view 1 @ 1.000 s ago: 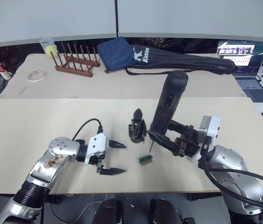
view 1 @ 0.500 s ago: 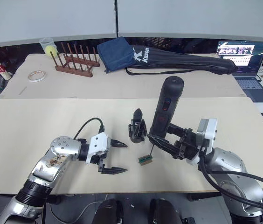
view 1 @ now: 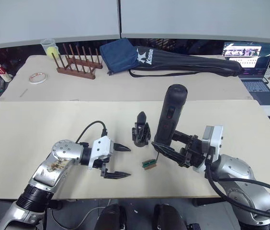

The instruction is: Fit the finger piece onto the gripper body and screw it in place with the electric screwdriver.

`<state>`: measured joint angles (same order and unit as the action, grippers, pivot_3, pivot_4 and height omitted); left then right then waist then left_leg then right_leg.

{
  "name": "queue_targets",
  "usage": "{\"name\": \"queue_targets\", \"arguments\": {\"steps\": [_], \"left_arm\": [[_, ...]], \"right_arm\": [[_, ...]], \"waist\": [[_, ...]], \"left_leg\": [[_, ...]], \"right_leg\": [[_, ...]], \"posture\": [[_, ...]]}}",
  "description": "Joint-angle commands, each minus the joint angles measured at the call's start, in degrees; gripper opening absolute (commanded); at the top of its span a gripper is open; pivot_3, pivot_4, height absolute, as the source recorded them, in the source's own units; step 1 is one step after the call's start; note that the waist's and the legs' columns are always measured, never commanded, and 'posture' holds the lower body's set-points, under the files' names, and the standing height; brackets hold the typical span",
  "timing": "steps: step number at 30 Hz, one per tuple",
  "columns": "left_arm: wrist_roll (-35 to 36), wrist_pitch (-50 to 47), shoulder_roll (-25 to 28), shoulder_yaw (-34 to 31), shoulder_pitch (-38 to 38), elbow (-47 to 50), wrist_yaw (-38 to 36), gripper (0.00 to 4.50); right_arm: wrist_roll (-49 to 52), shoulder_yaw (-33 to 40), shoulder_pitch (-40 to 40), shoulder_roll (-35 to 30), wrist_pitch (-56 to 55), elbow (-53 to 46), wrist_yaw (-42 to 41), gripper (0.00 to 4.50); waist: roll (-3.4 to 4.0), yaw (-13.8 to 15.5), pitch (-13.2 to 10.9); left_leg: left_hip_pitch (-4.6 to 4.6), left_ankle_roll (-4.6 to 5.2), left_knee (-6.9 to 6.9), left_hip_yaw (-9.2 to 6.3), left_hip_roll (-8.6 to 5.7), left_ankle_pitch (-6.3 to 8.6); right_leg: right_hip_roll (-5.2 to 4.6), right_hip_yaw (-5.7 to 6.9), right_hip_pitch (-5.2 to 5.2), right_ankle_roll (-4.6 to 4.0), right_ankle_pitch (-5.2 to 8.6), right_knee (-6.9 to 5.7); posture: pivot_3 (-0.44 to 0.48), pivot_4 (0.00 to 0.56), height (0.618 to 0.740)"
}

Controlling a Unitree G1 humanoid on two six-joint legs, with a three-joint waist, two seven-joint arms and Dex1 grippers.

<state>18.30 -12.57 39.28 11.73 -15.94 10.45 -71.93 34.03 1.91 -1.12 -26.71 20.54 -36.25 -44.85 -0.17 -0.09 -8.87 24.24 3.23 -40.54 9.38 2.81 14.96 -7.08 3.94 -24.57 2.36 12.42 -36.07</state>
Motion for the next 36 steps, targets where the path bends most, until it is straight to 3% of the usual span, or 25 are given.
{"name": "queue_targets", "arguments": {"steps": [1, 10, 36], "left_arm": [[0.10, 0.70, -0.09, -0.20, -0.85, 0.65, 0.03, 4.50], [-0.18, 0.90, -0.47, 0.11, -1.07, 0.54, 0.04, 4.50], [-0.41, 0.68, -0.62, 0.33, -1.39, 0.64, 0.45, 4.50]], "right_arm": [[2.21, 1.67, -1.05, -0.25, -2.34, -2.85, -0.45, 1.97], [-0.92, 0.23, -4.97, 0.59, -4.00, -0.26, 0.87, 1.97], [-0.25, -0.90, -4.42, -0.52, -2.90, -0.47, 1.60, 1.97]], "waist": [[0.00, -0.01, 0.00], [0.00, 0.10, 0.00], [0.00, 0.10, 0.00]], "left_leg": [[0.00, 0.00, 0.00, 0.00, -0.01, 0.00], [-0.01, 0.00, 0.00, -0.01, -0.01, 0.00], [-0.01, 0.03, -0.07, -0.01, 0.00, 0.02]], "right_leg": [[0.00, 0.00, 0.01, 0.00, 0.00, 0.00], [0.00, 0.01, 0.02, 0.00, 0.00, 0.00], [0.00, 0.01, 0.05, 0.00, 0.00, -0.01]], "posture": [[0.000, 0.150, 0.740], [0.000, 0.150, 0.740], [0.000, 0.150, 0.740]]}}
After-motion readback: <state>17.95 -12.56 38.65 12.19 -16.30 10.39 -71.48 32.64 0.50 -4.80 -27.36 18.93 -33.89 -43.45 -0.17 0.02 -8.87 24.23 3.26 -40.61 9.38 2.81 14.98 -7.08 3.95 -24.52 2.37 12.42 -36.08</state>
